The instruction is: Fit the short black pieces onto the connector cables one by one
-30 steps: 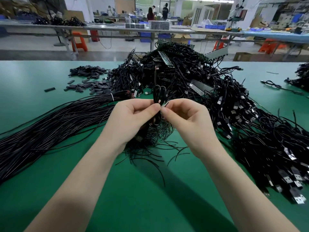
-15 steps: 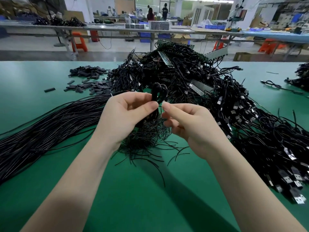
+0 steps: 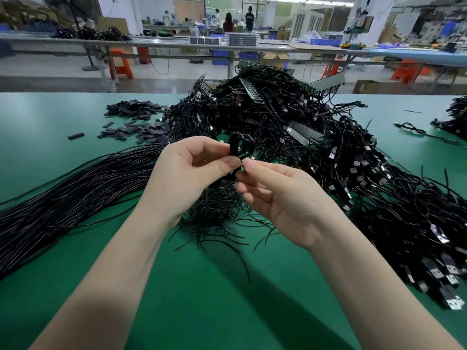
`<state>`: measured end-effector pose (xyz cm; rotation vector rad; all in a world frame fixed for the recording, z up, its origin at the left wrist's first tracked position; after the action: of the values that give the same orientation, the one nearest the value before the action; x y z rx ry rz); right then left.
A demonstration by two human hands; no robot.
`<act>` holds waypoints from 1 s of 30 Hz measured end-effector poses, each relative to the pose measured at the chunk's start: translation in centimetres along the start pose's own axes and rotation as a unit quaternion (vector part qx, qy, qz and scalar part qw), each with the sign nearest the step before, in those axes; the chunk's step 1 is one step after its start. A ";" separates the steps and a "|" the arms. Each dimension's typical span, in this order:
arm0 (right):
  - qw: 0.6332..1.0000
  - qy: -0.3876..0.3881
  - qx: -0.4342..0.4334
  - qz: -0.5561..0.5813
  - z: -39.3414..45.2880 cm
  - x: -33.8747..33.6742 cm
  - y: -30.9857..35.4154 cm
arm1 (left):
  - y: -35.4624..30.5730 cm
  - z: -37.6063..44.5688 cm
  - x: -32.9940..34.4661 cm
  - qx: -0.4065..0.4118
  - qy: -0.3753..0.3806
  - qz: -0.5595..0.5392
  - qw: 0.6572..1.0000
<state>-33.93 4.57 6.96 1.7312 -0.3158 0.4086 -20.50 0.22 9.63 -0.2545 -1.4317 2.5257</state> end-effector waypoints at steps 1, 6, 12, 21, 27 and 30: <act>1.000 -0.001 -0.002 0.002 0.0 0.0 0.0 | 0.0 0.0 0.0 0.003 0.001 0.003 1.000; 0.861 -0.159 -0.340 -0.343 -1.2 -0.1 2.5 | 1.2 -0.4 0.4 -0.075 -0.032 0.020 0.996; 0.551 -0.156 -0.563 -0.596 -2.6 2.3 2.6 | 2.3 -1.0 1.2 -0.210 -0.006 -0.053 0.976; 0.985 -0.043 -0.118 -0.118 0.4 -0.3 1.4 | 0.1 -0.3 0.1 -0.005 -0.072 0.034 0.997; 0.994 -0.045 -0.065 -0.080 0.5 -0.8 1.0 | -0.3 -0.2 0.3 0.020 -0.036 0.051 0.998; 0.997 -0.018 -0.023 -0.067 0.6 -0.8 0.5 | -0.3 -0.3 0.3 0.026 -0.021 0.043 0.999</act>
<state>-34.84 3.84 6.93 1.7057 -0.2320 0.2714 -20.68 0.65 9.75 -0.2608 -1.3975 2.6485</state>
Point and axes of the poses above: each hand's wrist, its own z-axis towards the middle knuckle, its own x-axis out of the palm, y = z × x, the point moved 6 cm from there along z, towards the middle knuckle, and after that the axes turned 5 degrees about x, right-handed, at the moved point
